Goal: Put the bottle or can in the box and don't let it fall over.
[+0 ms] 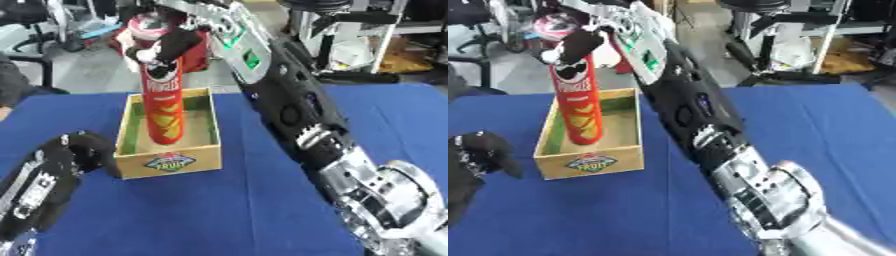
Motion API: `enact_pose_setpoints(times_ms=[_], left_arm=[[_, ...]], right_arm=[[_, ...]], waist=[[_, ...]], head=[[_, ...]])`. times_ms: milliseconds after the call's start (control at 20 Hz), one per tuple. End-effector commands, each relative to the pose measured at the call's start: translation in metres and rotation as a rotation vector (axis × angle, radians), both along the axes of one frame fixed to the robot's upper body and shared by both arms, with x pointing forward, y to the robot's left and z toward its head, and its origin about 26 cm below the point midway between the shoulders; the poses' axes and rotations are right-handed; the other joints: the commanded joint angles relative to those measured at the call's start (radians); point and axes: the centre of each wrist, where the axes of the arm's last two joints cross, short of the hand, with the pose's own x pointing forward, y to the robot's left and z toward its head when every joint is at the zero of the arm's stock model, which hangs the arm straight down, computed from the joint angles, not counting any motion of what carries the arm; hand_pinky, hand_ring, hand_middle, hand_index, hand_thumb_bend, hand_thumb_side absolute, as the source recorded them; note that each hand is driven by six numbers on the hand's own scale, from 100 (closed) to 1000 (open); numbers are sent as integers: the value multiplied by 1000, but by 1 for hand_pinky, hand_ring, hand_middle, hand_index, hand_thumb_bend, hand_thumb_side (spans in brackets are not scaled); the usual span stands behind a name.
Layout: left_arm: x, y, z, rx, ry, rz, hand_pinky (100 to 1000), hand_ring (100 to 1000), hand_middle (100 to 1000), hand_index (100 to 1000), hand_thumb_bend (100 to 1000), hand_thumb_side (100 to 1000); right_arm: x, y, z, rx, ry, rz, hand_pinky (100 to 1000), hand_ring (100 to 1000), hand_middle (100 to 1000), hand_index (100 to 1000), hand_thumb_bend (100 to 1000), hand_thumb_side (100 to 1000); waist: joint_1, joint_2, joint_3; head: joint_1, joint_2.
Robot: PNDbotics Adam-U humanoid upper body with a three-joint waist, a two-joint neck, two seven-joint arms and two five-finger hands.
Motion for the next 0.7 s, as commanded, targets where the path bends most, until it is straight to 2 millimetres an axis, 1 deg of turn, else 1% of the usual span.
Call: enact_pose_setpoints(times_ms=[50,100,150,300,350,450,700], left_arm=[[0,-4,10,-7,-37,-23,543,520,617,704,100,625],[0,-4,10,-7,-38,-24,543,519,617,704,100,625],[0,-4,11,-7,-38,-24,543,520,617,704,100,625],[0,-4,11,-5,-37,-18,543,519,617,704,100,632],[1,-3,10,-4,-36,-16,542,519,617,704,100,632],[1,-3,10,-2,-37,-13,542,519,617,704,100,631],[0,-2,10,3,-36,-9,541,519,617,704,100,636]], right_arm=[[-2,2,10,-33,-65,-27,758,769,805,963,477,484],[-1,0,10,-43,-80,-49,827,827,849,986,526,503],[0,-3,9,-48,-94,-71,874,866,879,998,556,515],[4,-11,3,-80,-196,-196,952,942,939,1000,632,531],[6,-14,0,-82,-223,-230,968,960,953,1000,655,540],[10,-19,-6,-70,-261,-290,973,966,959,1000,677,551],[15,-28,-11,-27,-328,-397,977,969,966,1000,686,566]], waist=[[2,-9,3],[0,-8,4],[-1,-8,5],[-4,-4,2],[-5,-3,0],[-5,-1,-2],[-3,0,-9]], head=[[-9,-7],[-9,-5],[-8,-4],[-5,-3],[-4,-2],[1,0],[1,0]])
